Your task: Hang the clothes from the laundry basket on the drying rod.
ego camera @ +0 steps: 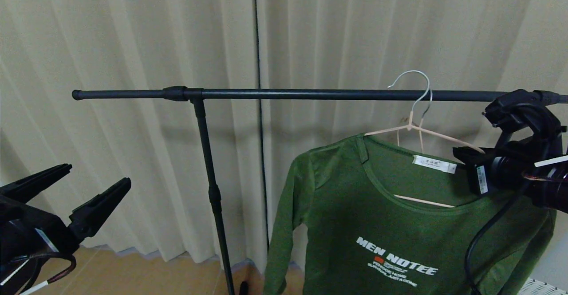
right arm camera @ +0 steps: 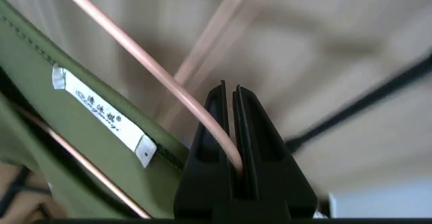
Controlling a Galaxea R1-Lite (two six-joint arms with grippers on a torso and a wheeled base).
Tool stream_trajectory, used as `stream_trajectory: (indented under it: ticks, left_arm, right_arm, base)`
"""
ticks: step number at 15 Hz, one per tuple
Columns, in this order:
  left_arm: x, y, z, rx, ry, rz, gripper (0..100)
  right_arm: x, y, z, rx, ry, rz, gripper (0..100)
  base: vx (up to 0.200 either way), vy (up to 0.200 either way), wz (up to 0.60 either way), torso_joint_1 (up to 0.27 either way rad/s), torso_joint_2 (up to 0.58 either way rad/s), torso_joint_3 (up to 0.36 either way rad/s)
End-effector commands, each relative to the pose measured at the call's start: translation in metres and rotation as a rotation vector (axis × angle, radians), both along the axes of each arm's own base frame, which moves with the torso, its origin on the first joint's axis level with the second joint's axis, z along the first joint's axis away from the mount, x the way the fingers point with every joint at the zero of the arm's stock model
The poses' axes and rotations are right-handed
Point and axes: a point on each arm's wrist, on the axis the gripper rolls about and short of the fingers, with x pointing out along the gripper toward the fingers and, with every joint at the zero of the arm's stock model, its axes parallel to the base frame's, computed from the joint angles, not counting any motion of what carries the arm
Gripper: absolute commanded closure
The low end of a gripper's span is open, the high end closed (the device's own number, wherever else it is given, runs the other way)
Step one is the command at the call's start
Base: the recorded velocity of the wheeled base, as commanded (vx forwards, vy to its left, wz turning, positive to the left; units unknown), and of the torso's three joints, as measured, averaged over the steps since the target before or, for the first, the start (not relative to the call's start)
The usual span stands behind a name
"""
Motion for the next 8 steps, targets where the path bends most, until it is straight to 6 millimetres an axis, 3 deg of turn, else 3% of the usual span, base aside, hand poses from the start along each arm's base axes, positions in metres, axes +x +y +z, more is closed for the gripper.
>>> stream_trajectory:
  ticks: [1, 8]
  left_arm:
    - [0.000, 0.000, 0.000, 0.000, 0.000, 0.000, 0]
    - [0.000, 0.000, 0.000, 0.000, 0.000, 0.000, 0]
  right_arm:
    - [0.015, 0.000, -0.005, -0.019, 0.025, -0.044, 100]
    - [0.059, 0.008, -0.003, -0.039, 0.011, -0.191, 100]
  base:
    - [0.000, 0.000, 0.00, 0.000, 0.00, 0.000]
    - [0.000, 0.000, 0.00, 0.000, 0.00, 0.000]
